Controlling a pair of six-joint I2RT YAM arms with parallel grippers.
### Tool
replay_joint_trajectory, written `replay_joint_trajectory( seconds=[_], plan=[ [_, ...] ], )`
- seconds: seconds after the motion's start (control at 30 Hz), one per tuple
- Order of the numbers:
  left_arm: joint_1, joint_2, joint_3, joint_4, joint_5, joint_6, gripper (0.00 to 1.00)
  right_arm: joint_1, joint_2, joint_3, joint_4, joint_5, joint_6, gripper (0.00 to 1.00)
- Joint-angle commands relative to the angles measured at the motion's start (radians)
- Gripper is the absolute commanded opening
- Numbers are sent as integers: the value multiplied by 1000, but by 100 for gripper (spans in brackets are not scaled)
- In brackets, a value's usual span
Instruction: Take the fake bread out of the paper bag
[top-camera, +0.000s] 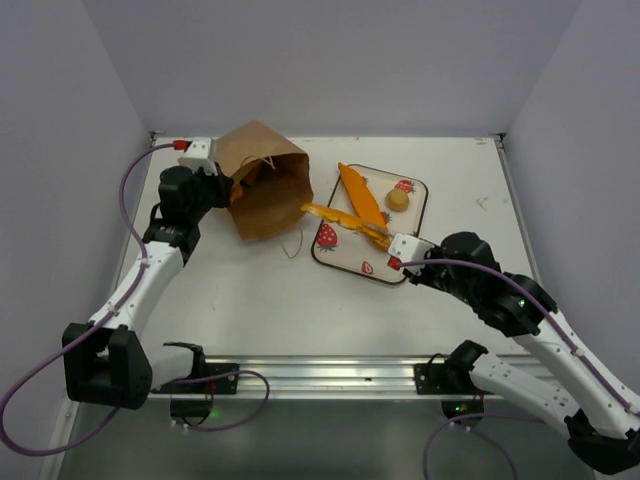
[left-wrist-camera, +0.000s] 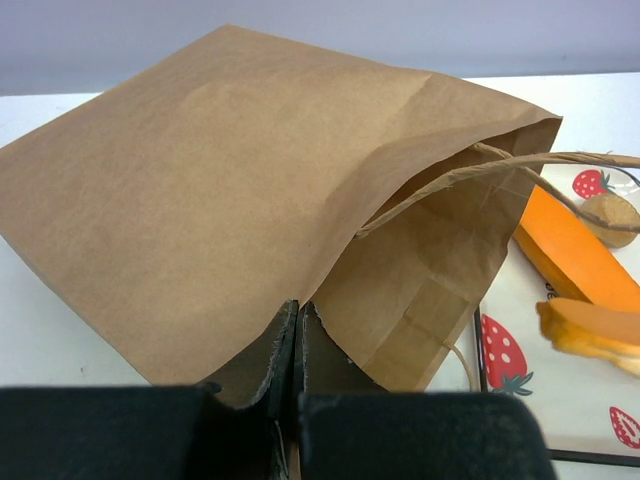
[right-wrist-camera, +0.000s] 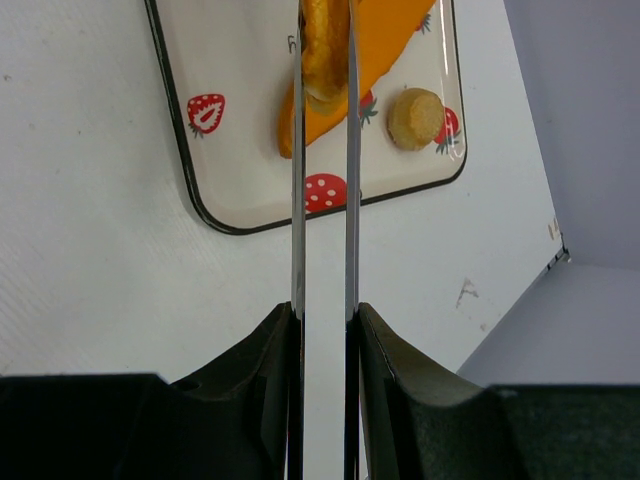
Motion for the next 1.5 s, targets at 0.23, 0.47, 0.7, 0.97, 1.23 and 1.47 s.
replay_joint_trajectory(
  seconds=[0.23,0.47,0.7,0.97,1.23,1.47],
  plan=[
    [28,22,51,34,-19,8,2,-122,-90,-66,30,54,-7,0],
    [34,4,21,54,12,25,2,-215,-84,-96,76,126,25,0],
    [34,-74,-44,86,50,74,2,-309,72,-90,218,125,66,0],
    [34,-182,-158,153,108,65,2,-336,259,-69,293,103,103,0],
    [34,-214,-226,184,136,62,2,-337,358,-63,281,25,111,0],
    [32,-219,-229,183,139,79,2,-337,404,-47,225,-24,135,3]
  ],
)
